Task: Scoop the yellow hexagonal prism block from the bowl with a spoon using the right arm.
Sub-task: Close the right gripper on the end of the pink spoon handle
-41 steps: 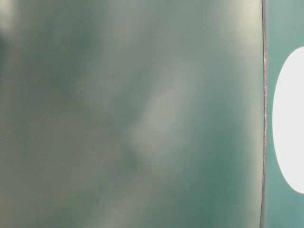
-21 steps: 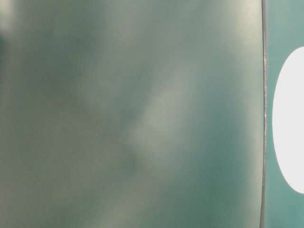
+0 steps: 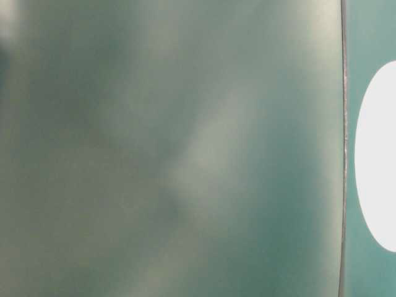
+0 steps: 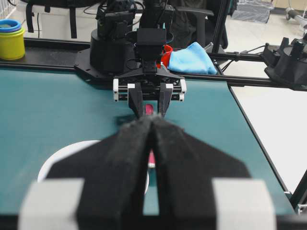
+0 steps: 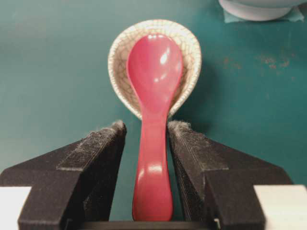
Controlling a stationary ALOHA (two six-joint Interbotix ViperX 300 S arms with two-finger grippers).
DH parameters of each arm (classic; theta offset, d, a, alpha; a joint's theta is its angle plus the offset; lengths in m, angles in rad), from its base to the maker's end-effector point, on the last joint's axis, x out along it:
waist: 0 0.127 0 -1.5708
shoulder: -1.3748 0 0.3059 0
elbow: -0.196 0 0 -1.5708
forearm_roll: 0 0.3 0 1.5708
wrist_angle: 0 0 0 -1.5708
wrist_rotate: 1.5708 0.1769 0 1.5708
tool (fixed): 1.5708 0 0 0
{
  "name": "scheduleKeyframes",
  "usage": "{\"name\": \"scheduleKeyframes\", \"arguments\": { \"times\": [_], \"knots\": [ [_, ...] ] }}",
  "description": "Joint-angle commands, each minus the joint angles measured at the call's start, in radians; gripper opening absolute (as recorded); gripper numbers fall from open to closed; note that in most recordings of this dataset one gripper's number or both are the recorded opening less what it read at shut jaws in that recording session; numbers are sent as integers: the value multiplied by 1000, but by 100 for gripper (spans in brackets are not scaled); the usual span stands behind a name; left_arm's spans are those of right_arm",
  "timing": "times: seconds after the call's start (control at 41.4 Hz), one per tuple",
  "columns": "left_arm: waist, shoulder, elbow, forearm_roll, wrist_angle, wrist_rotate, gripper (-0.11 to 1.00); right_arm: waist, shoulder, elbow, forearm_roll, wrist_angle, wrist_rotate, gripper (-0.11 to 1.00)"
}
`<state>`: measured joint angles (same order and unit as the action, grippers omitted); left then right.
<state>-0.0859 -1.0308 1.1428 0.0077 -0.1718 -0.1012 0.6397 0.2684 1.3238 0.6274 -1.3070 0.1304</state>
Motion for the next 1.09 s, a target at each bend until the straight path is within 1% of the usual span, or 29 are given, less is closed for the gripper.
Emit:
{"name": "scheduleKeyframes", "arguments": {
  "times": [0.0, 0.314, 0.895, 0.967, 1.016, 1.064],
  "knots": [
    [-2, 8, -31, 2, -9, -2, 1, 5, -12, 0, 3, -8, -3, 47],
    [-2, 8, -31, 3, -9, -2, 1, 5, -12, -5, 3, -17, -29, 47],
    [-2, 6, -32, 2, -9, -2, 1, 5, -12, -5, 3, -28, -31, 47],
    [-2, 6, -32, 2, -9, -2, 1, 5, -12, -5, 3, -32, -31, 43],
    [-2, 8, -31, 3, -11, -2, 1, 5, -14, -5, 3, -38, -31, 37],
    [-2, 6, -32, 3, -9, -2, 1, 5, -21, -3, 2, -44, -31, 30]
  ]
}}
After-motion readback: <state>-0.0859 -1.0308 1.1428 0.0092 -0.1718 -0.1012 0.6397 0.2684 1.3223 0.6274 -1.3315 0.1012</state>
